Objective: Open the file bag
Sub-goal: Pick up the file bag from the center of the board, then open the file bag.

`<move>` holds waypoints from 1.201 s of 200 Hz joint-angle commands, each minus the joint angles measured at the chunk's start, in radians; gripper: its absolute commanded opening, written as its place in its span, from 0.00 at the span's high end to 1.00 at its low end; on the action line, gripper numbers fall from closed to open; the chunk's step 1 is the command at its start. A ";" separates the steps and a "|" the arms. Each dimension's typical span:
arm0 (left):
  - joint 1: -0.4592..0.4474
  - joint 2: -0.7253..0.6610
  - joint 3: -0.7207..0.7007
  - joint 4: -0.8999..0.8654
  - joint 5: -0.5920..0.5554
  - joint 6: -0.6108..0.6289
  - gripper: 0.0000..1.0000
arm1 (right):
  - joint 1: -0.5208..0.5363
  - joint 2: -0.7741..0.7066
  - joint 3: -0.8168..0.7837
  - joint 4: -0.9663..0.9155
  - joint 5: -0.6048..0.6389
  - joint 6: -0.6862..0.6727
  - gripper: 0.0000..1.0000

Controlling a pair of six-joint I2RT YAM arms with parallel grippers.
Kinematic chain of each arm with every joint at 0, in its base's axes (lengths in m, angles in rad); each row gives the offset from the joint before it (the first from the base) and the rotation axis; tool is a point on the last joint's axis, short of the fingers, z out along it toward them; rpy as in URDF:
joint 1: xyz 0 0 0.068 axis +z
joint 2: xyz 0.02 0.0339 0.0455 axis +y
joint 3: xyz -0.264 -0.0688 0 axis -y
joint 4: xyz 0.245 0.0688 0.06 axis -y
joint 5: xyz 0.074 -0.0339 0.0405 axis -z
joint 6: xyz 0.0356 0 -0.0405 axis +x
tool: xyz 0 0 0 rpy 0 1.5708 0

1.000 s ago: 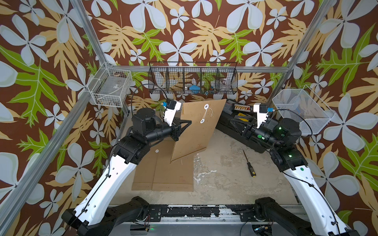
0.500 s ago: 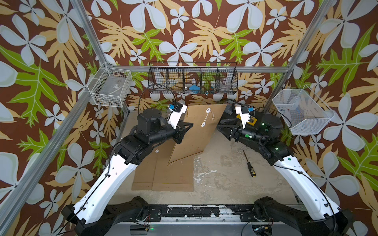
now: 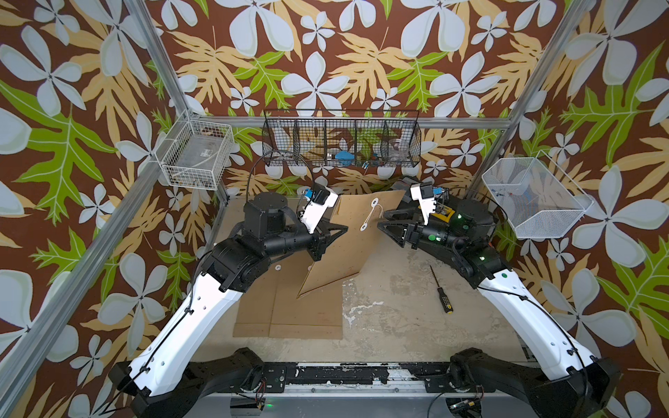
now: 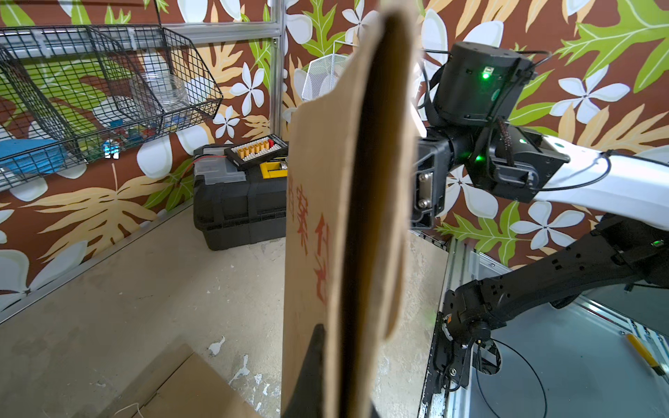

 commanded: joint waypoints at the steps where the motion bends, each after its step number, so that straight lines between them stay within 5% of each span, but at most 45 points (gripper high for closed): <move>1: -0.003 -0.001 0.007 0.015 0.051 0.019 1.00 | 0.004 0.009 0.013 0.042 -0.013 0.009 0.29; 240: -0.011 -0.004 -0.008 0.000 0.093 0.039 1.00 | 0.047 0.069 0.058 0.011 0.046 0.007 0.76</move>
